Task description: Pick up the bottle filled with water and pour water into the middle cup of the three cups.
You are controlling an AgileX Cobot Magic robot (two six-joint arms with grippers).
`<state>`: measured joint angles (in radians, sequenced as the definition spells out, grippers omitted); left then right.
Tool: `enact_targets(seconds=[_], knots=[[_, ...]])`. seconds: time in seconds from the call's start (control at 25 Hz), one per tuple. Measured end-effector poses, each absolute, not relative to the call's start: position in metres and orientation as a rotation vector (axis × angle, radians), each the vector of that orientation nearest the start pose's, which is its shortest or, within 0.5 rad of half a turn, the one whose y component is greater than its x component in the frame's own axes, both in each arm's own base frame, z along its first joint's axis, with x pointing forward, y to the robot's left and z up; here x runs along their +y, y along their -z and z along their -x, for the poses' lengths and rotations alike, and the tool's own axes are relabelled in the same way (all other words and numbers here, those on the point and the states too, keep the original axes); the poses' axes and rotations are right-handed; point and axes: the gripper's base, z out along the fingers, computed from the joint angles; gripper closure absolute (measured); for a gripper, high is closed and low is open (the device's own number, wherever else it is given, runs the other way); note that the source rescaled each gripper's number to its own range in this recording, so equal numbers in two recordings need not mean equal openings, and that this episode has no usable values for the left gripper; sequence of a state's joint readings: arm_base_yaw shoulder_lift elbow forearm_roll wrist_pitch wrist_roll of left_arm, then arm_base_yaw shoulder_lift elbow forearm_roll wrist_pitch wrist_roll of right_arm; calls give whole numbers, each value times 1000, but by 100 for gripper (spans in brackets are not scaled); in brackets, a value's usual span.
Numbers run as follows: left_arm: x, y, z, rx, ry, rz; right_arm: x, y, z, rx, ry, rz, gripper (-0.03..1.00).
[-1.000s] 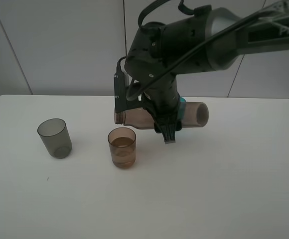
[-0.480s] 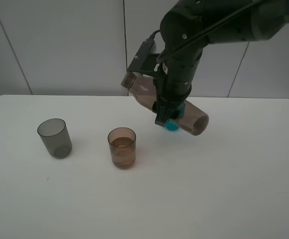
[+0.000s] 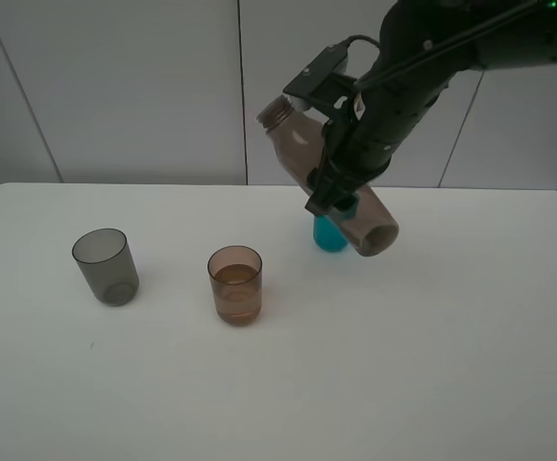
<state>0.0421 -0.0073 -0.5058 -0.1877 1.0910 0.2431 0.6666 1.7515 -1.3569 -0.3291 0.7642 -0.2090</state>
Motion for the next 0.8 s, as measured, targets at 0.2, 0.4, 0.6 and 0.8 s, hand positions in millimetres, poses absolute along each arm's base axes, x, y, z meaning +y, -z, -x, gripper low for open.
enact_targets(seconds=[0.2,0.4,0.6,0.8], knots=[[-15,-278,8,2036,48,-219,187,-258,-300,2219,141,1187,97],[-15,-278,8,2036,48,-219,156,-247,-285,2161,58,1047,97],[-15,-278,8,2036,48,-219,131,-227,-274,2102,-22,892,97],[-15,-278,8,2036,48,-219,110,-202,-266,2048,-77,728,97]])
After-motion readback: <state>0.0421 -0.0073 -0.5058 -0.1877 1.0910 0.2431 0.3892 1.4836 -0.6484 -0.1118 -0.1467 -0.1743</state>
